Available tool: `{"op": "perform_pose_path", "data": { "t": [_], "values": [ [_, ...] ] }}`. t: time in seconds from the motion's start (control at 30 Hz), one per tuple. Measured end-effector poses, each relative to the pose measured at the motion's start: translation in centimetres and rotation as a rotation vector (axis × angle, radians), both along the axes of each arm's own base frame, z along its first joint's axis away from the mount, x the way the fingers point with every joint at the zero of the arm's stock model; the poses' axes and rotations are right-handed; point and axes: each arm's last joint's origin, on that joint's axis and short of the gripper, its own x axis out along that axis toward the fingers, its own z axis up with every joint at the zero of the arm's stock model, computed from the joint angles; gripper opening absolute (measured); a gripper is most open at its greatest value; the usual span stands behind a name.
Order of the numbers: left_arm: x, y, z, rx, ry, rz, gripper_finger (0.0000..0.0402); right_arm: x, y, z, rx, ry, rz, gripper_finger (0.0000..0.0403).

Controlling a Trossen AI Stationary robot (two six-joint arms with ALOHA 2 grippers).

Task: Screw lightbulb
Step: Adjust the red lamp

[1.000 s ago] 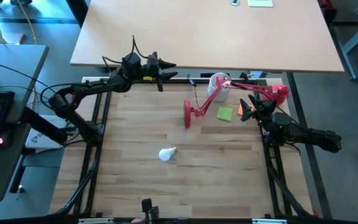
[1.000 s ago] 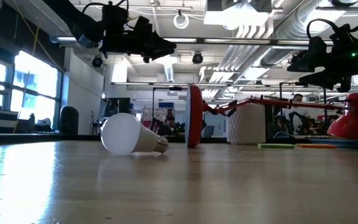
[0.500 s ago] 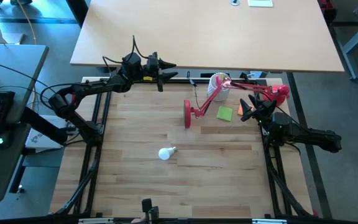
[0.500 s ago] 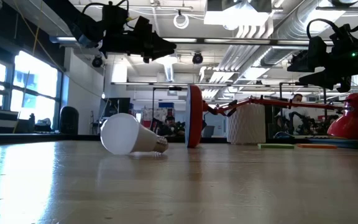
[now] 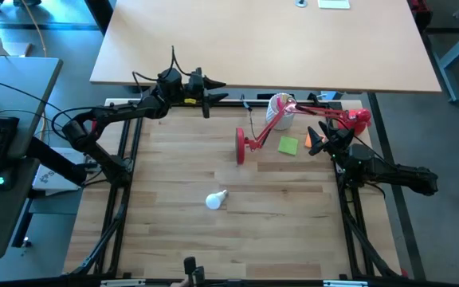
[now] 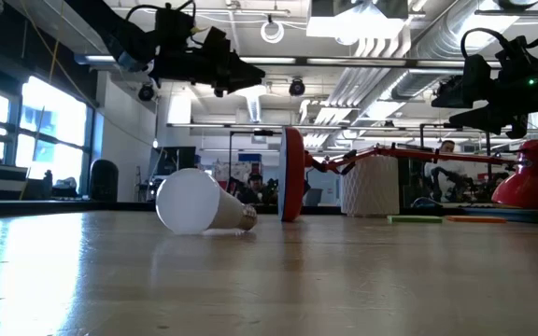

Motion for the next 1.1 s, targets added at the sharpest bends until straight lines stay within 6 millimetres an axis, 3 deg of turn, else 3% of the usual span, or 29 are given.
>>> {"op": "perform_pose_path", "data": {
  "t": [0.17, 0.27, 0.4, 0.57, 0.73, 1.1],
  "values": [
    [3.3, -4.4, -0.3, 0.155, 0.104, 0.093, 0.019, 0.0, 0.0, 0.0, 0.0, 0.0, 0.0, 0.0295],
    [6.1, -7.1, 1.2, 0.2, 0.183, 0.106, 0.019, 0.0, 0.0, 0.0, 0.0, 0.0, 0.0, 0.0295],
    [10.3, -8.6, 2.3, 0.207, 0.321, 0.04, 0.0199, 0.0, 0.0, 0.0, 0.0, -0.001, -0.001, 0.0295],
    [14.6, -8.6, 0.2, 0.17, 0.484, -0.001, 0.0239, 0.0, 0.0, 0.0, 0.0, 0.0, 0.0, 0.0295],
    [17.1, -7.3, -2.3, 0.158, 0.562, 0.134, 0.0272, 0.0, 0.0, 0.0, 0.0, 0.0, 0.0, 0.0295],
    [21.8, -5.6, -5.5, 0.052, 0.511, 0.187, 0.0276, 0.0, 0.0, 0.0, 0.0, 0.0, 0.0, 0.0295]
  ]
}}
